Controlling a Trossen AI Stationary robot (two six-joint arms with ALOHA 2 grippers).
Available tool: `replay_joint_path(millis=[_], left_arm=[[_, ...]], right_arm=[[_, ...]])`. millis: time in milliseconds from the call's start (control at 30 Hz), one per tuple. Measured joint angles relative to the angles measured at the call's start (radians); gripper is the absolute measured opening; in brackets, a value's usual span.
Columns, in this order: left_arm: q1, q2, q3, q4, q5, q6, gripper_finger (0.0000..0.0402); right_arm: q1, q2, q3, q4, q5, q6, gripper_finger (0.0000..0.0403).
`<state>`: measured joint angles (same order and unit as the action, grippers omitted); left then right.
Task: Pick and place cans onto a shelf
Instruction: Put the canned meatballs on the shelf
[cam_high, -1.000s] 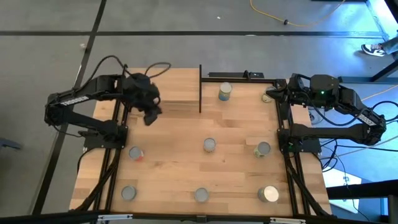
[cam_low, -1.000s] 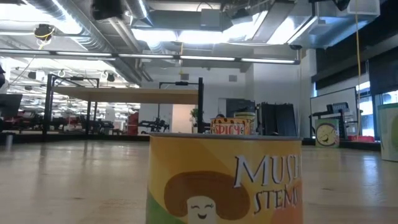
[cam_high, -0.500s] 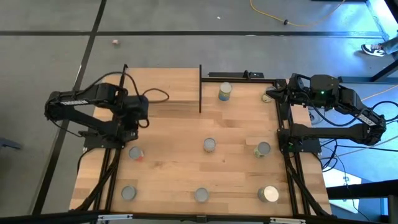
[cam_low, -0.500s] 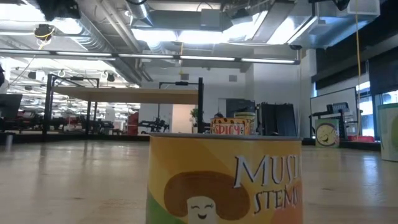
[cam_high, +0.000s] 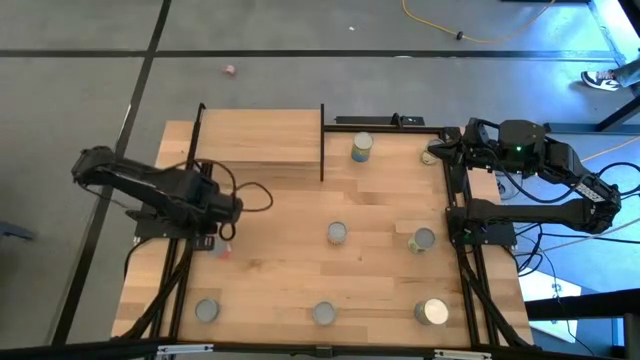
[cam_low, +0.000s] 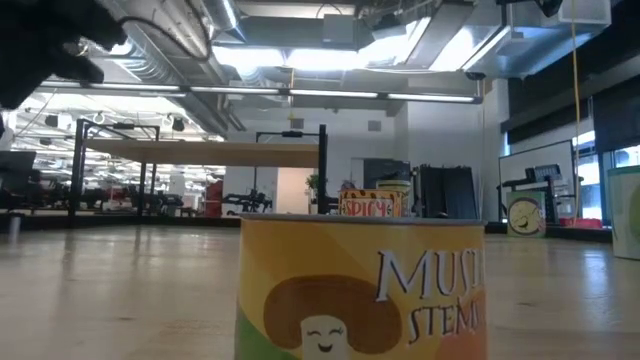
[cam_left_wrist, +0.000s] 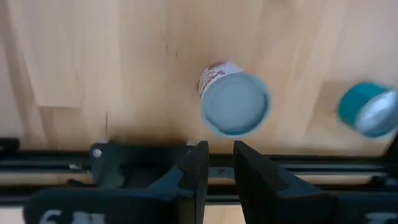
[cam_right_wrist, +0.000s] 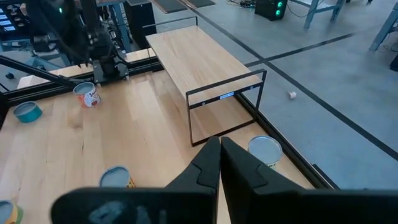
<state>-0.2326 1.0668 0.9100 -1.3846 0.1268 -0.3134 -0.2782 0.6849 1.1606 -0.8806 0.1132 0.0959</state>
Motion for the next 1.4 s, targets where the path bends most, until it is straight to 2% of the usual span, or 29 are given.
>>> replay_joint_path(millis=[267,367,1133,1400], left_arm=[[-0.048,0.001,-0.179,0.219,-0.038,0.003,0.0067],[-0.058,0.001,-0.217,0.248,-0.039,0.003,0.0067],[-0.059,0.001,-0.233,0.281,-0.042,0.01,0.0067],[-0.059,0.002,-0.299,0.316,-0.042,-0.051,0.0067]], right_arm=[[0.0,0.0,0.0,0.0,0.0,0.0,0.0016],[0.0,0.0,0.0,0.0,0.0,0.0,0.0016],[0.0,0.0,0.0,0.0,0.0,0.001,0.0016],[0.0,0.0,0.0,0.0,0.0,0.006,0.0016]])
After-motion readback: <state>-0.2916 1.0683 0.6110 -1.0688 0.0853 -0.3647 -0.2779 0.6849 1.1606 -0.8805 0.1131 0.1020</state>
